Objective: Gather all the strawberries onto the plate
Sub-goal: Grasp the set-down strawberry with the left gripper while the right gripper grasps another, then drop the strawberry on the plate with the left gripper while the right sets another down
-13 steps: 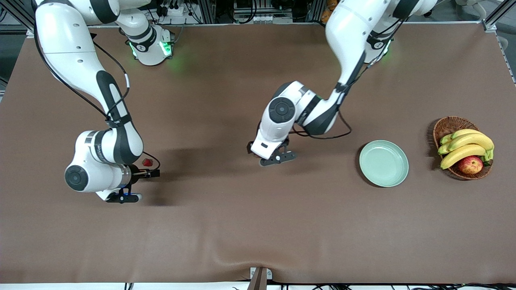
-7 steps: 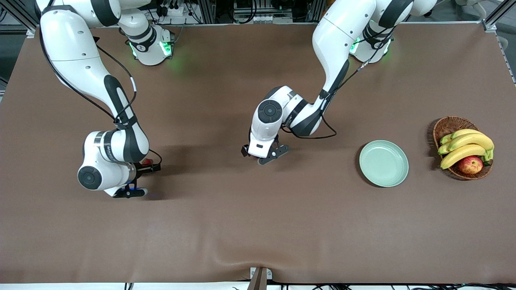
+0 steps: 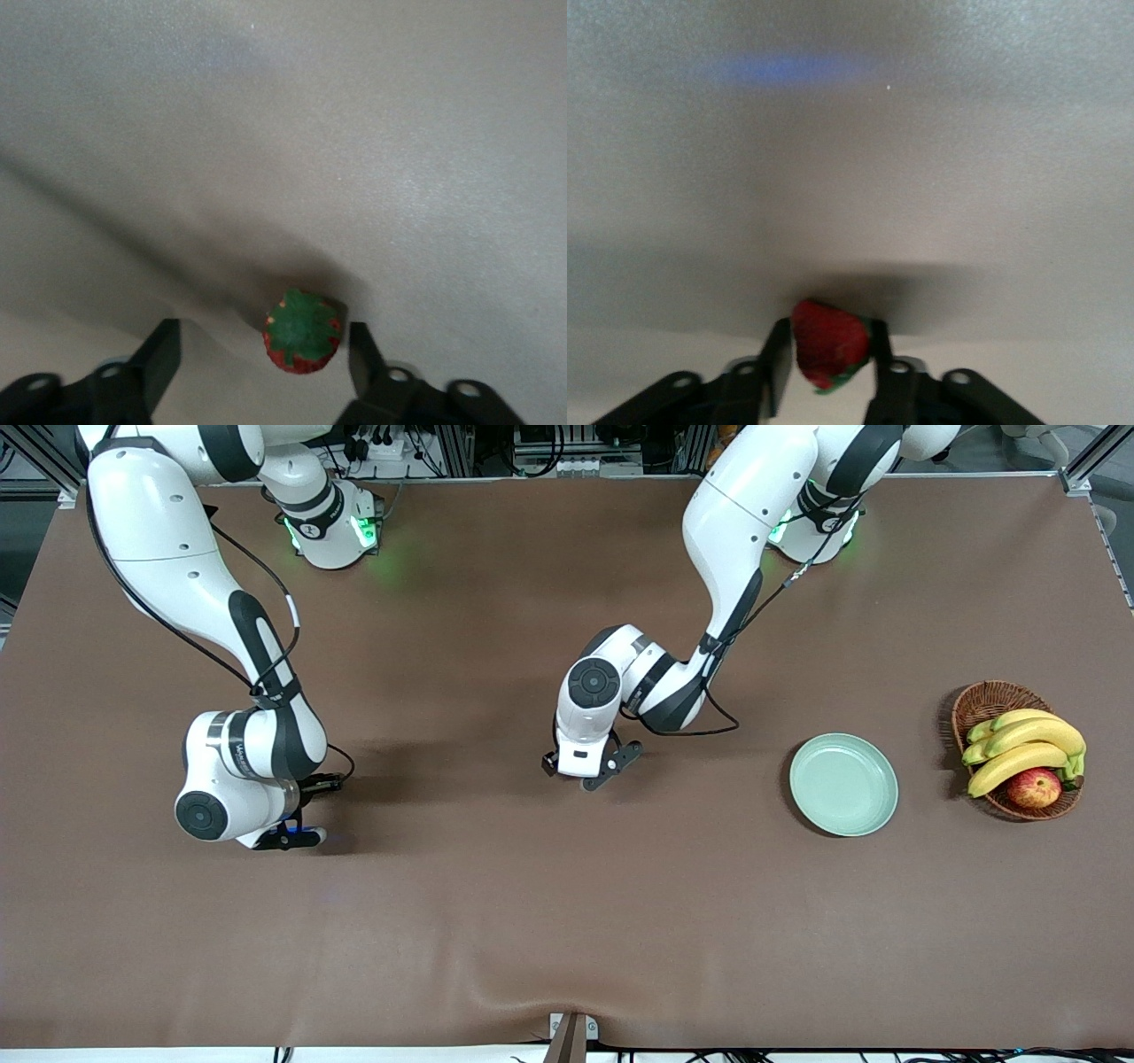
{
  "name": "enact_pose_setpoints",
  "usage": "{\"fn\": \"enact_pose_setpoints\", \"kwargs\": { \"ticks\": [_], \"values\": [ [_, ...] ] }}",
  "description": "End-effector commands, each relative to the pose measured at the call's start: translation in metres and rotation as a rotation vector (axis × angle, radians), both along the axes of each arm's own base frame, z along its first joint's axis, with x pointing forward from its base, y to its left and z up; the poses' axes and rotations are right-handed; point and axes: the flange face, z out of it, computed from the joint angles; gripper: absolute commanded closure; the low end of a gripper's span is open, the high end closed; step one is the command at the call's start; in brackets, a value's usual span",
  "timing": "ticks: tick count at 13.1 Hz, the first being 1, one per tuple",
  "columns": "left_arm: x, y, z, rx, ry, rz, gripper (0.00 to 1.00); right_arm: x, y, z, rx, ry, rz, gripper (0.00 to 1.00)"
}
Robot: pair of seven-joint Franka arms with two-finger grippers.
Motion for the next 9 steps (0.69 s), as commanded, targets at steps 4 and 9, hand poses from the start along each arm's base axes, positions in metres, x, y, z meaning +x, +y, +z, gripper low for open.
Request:
{"fn": "enact_pose_setpoints", "kwargs": {
  "ticks": [4, 9],
  "values": [
    [0.013, -0.001, 0.016, -0.009, -0.041, 0.012, 1.0, 0.025, 0.008, 0.038, 0.027, -0.081, 0.006, 0.95],
    [0.046, 0.05, 0.123, 0.029, -0.03, 0.053, 1.0, 0.031, 0.082, 0.067, 0.167, -0.123, 0.028, 0.98]
  ]
}}
